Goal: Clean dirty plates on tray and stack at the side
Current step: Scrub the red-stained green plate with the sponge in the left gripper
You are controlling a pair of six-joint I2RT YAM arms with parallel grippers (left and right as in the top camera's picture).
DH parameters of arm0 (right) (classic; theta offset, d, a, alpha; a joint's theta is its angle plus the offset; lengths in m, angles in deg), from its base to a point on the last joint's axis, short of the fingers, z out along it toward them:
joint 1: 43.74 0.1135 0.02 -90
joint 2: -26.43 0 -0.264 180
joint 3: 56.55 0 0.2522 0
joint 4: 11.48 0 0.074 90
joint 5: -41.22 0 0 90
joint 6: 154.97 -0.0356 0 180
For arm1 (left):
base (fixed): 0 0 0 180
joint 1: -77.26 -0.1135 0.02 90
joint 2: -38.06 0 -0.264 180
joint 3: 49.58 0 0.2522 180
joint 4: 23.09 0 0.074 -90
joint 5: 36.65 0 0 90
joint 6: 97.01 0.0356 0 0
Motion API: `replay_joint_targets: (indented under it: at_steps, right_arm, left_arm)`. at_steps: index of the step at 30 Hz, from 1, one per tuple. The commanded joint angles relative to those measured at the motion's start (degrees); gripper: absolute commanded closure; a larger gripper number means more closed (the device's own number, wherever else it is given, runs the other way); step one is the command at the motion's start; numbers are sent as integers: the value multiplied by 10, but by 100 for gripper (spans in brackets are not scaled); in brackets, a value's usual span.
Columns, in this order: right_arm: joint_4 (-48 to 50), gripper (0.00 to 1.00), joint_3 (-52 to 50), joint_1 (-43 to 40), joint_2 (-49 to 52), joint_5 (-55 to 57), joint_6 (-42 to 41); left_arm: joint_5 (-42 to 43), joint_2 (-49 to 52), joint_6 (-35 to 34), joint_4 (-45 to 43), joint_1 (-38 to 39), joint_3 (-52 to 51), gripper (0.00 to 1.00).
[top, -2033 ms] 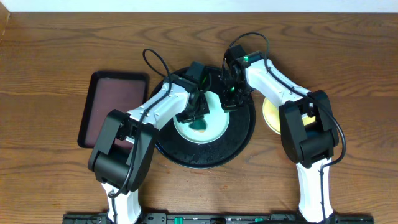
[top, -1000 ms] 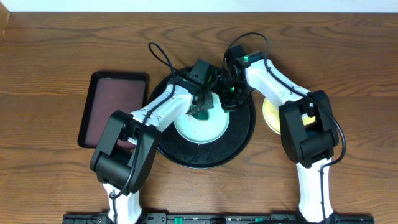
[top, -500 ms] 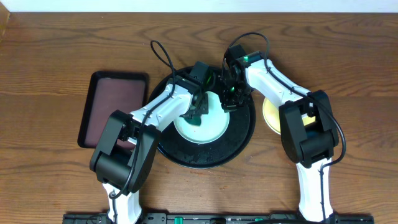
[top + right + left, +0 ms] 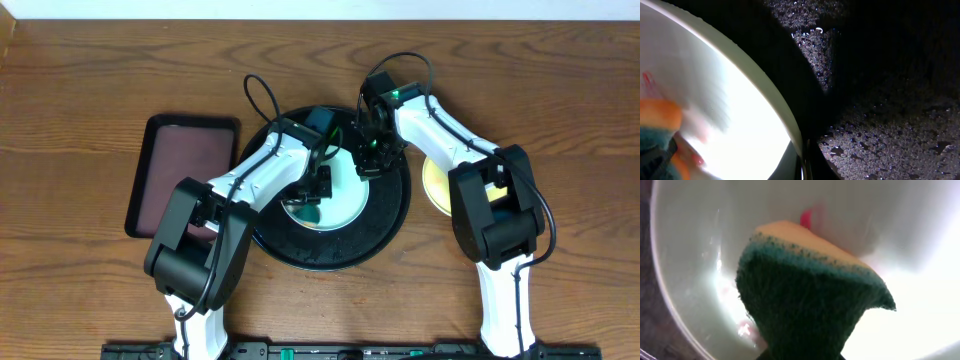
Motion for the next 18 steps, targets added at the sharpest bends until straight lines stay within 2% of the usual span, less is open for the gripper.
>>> replay_joint_targets:
  at_steps: [1, 7, 10, 12, 14, 18]
  right_arm:
    - [7, 99, -5, 4, 24, 16, -7]
    - [6, 99, -5, 4, 24, 16, -7]
    - [5, 99, -5, 4, 24, 16, -7]
    - [6, 99, -5, 4, 24, 16, -7]
    - [6, 99, -5, 4, 24, 16, -7]
    - [6, 99, -5, 4, 24, 15, -7]
  left_arm:
    - [-10, -3, -41, -43, 1, 9, 93]
    - [-79, 14, -98, -97, 1, 9, 93]
    - [-70, 22, -120, -81, 1, 9, 92]
    - [-70, 21, -171, -53, 2, 9, 93]
    - [-53, 20, -232, -24, 2, 9, 93]
    - [35, 20, -251, -15, 2, 9, 92]
